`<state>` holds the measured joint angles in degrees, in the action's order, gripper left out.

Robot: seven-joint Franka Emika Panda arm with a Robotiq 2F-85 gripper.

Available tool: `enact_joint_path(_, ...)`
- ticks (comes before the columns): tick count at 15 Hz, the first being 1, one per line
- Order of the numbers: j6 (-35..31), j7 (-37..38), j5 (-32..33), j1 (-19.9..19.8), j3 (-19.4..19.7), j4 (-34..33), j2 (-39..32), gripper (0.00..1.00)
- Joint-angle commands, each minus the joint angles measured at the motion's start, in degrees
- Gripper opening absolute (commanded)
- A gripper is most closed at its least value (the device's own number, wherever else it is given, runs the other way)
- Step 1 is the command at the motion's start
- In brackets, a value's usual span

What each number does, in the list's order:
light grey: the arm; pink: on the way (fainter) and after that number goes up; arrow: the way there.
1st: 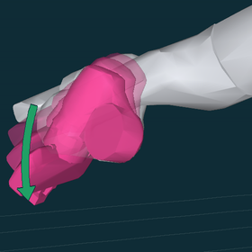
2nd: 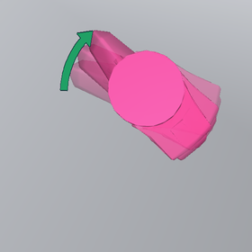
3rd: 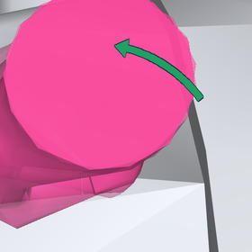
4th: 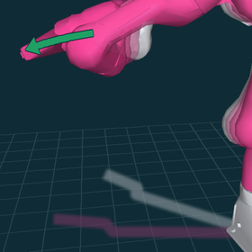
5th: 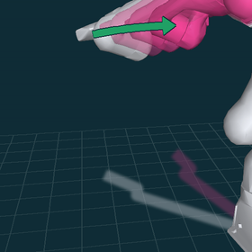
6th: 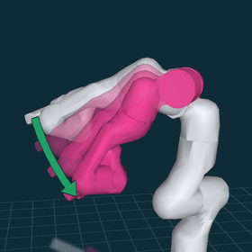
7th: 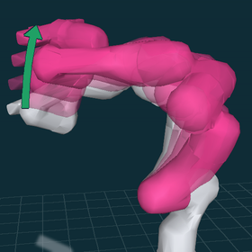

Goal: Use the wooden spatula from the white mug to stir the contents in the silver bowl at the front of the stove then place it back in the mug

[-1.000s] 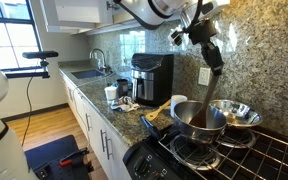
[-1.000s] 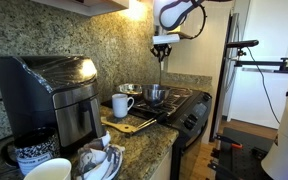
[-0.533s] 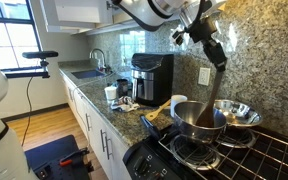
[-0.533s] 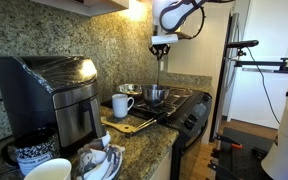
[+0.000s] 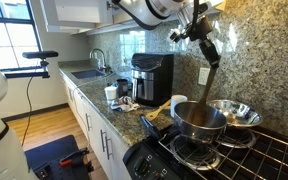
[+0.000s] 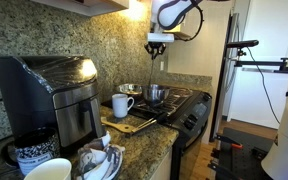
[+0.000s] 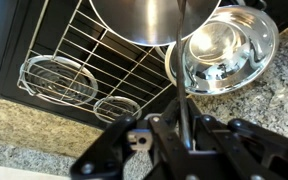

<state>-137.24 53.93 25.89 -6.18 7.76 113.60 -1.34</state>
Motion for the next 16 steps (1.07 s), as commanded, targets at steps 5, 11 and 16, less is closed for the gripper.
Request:
enact_joint_path(5, 2.76, -0.42, -1.10, -0.09, -0.06, 0.66, 0.81, 0.06)
enact_joint_path(11, 11.33, 0.66, 3.97, -0.20, 0.16, 0.09, 0.73, 0.06)
enact_joint_path(16, 9.70, 4.50, 10.70, -0.36, 0.51, 0.14, 0.27, 0.05)
